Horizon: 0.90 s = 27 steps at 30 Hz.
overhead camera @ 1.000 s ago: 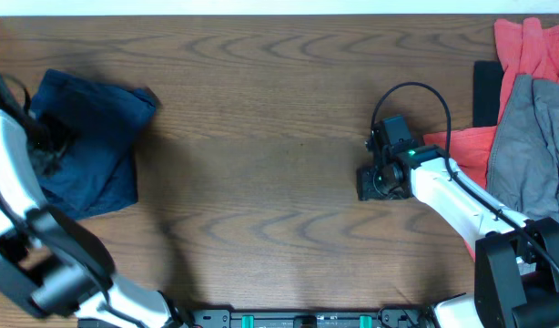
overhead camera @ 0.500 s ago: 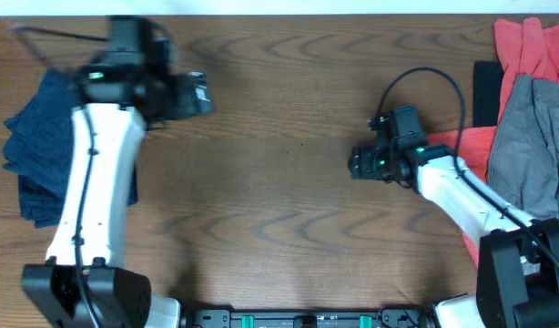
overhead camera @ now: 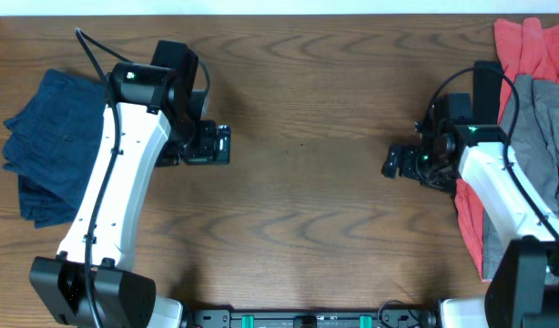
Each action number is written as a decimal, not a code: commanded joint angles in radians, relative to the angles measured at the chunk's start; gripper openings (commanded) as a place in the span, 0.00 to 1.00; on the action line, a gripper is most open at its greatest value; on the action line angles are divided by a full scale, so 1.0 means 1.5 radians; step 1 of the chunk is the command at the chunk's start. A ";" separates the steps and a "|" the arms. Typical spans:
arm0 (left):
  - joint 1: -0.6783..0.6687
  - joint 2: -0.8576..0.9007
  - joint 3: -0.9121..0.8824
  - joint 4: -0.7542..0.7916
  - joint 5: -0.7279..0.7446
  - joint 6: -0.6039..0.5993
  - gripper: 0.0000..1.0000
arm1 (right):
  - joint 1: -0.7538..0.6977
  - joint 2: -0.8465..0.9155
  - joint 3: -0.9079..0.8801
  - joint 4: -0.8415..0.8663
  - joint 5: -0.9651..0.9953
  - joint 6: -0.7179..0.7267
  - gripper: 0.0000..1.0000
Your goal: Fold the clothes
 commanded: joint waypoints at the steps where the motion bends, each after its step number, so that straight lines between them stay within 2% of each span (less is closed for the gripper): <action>1: 0.001 -0.009 -0.011 -0.011 -0.025 0.006 0.98 | 0.002 -0.057 0.003 -0.022 0.023 0.021 0.99; 8: 0.001 -0.110 -0.094 0.049 -0.025 -0.005 0.98 | 0.003 -0.226 -0.034 -0.044 0.024 0.023 0.99; 12: 0.001 -0.238 -0.185 0.151 -0.026 -0.014 0.98 | 0.015 -0.370 -0.080 -0.020 0.115 0.064 0.99; 14: 0.001 -0.312 -0.241 0.207 -0.058 -0.042 0.98 | 0.028 -0.450 -0.114 0.002 0.169 0.097 0.99; 16: 0.001 -0.393 -0.310 0.269 -0.109 -0.067 0.98 | 0.038 -0.529 -0.152 0.023 0.192 0.111 0.99; 19: 0.001 -0.484 -0.406 0.352 -0.124 -0.067 0.98 | 0.041 -0.625 -0.204 0.043 0.200 0.113 0.99; 23: 0.001 -0.553 -0.487 0.442 -0.123 -0.067 0.98 | 0.041 -0.693 -0.239 0.042 0.200 0.112 0.99; 27: 0.001 -0.570 -0.505 0.414 -0.123 -0.067 0.98 | 0.041 -0.705 -0.243 0.008 0.200 0.112 0.99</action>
